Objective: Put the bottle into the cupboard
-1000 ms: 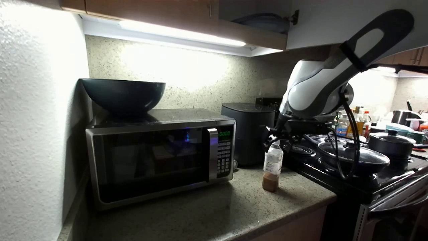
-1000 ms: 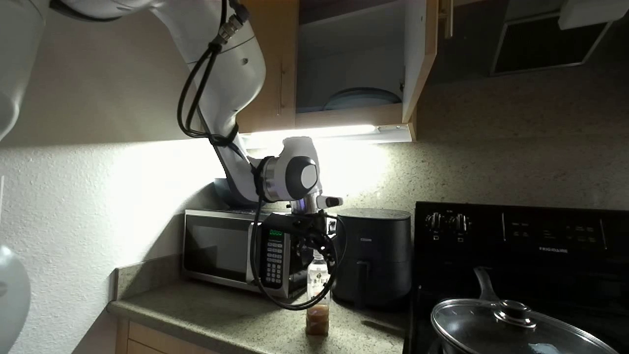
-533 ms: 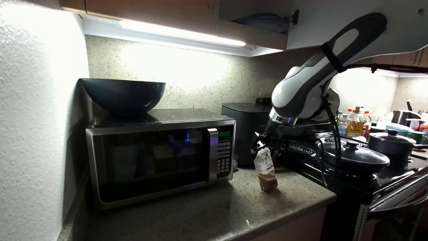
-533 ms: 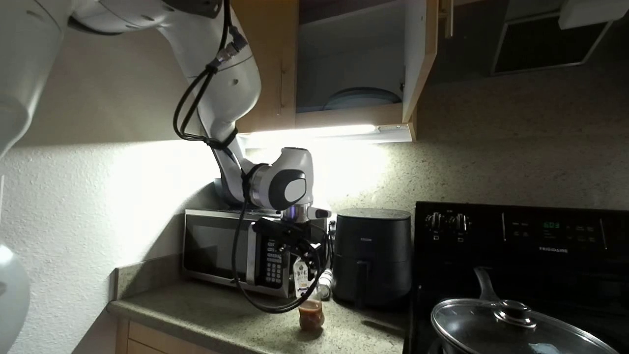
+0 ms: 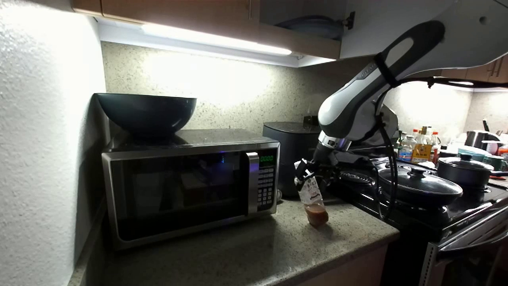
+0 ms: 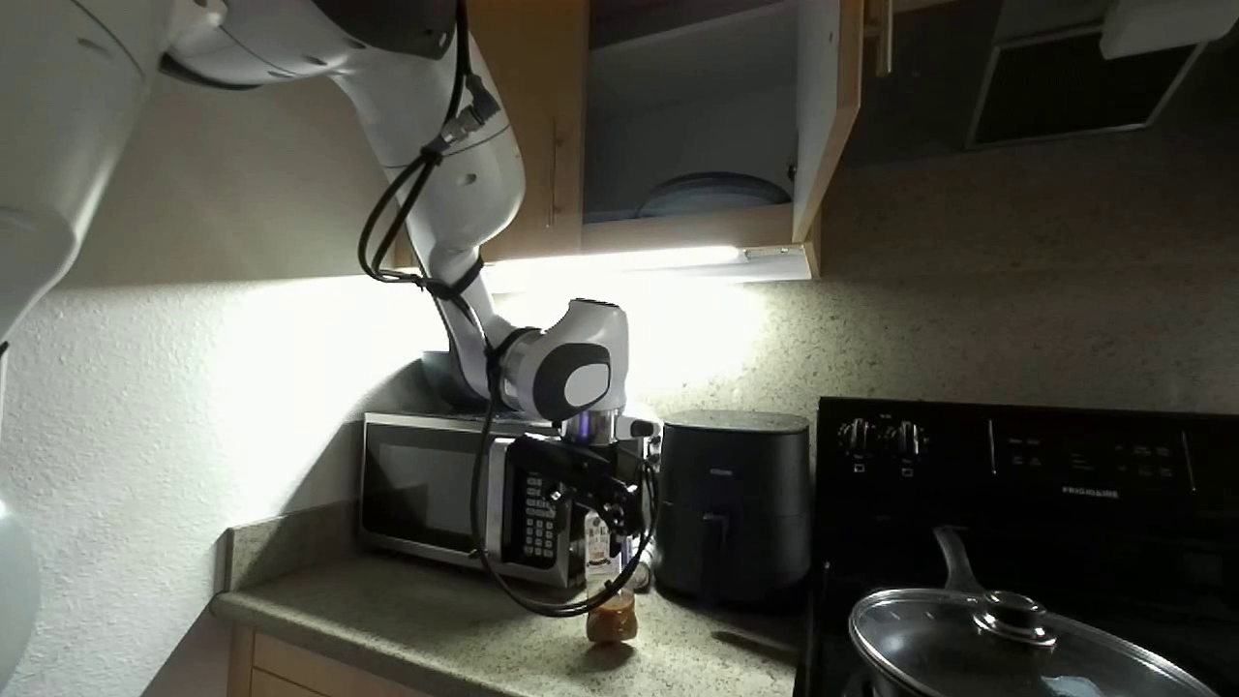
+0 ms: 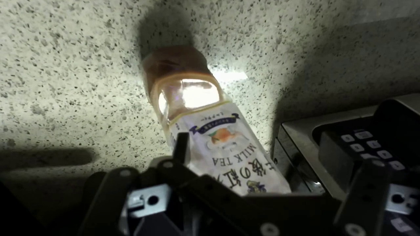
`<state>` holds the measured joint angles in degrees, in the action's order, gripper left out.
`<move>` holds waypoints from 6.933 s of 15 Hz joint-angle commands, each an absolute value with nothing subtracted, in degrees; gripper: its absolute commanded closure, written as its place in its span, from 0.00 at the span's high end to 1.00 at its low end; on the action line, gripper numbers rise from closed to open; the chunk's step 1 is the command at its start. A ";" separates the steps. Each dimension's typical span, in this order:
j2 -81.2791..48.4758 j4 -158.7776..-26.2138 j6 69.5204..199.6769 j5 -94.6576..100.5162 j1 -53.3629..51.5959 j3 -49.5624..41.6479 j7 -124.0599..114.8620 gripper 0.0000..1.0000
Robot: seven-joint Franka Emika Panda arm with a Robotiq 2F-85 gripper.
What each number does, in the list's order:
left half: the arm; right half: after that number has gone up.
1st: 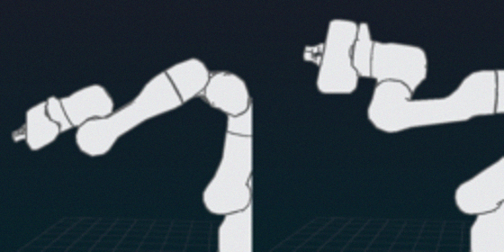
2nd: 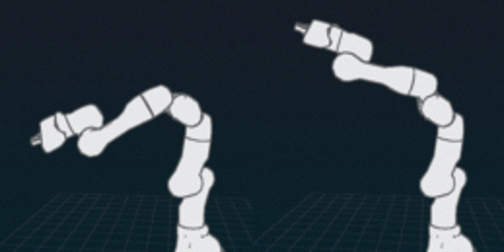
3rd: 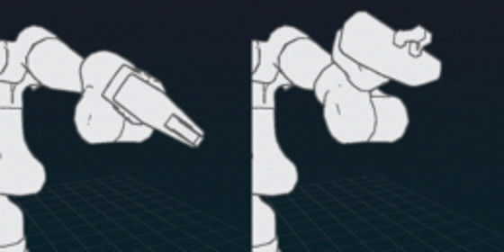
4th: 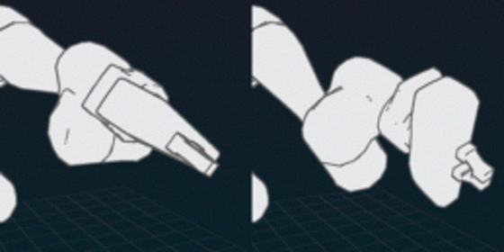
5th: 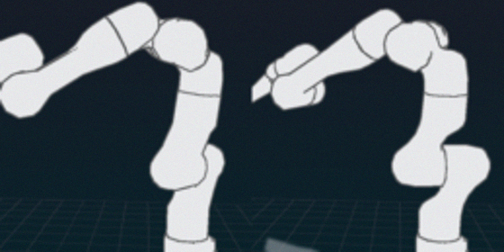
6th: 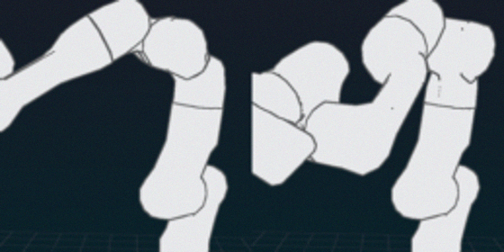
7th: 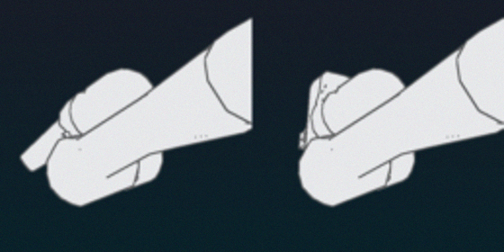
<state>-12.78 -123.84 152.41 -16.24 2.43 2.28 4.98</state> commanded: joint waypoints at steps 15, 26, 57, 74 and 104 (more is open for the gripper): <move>-13.08 -122.57 152.36 -19.56 5.26 2.98 10.26 1.00; -14.01 -119.40 151.09 -32.68 9.82 7.13 31.39 1.00; 2.27 -119.62 158.40 -19.93 3.72 -4.80 -14.62 0.29; 15.55 -111.78 170.55 -25.33 7.21 -5.12 -31.75 0.29; 13.71 -98.49 169.18 -23.43 11.81 -3.05 -44.12 0.29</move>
<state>16.20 -100.50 168.21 -22.27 15.69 -2.20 -44.41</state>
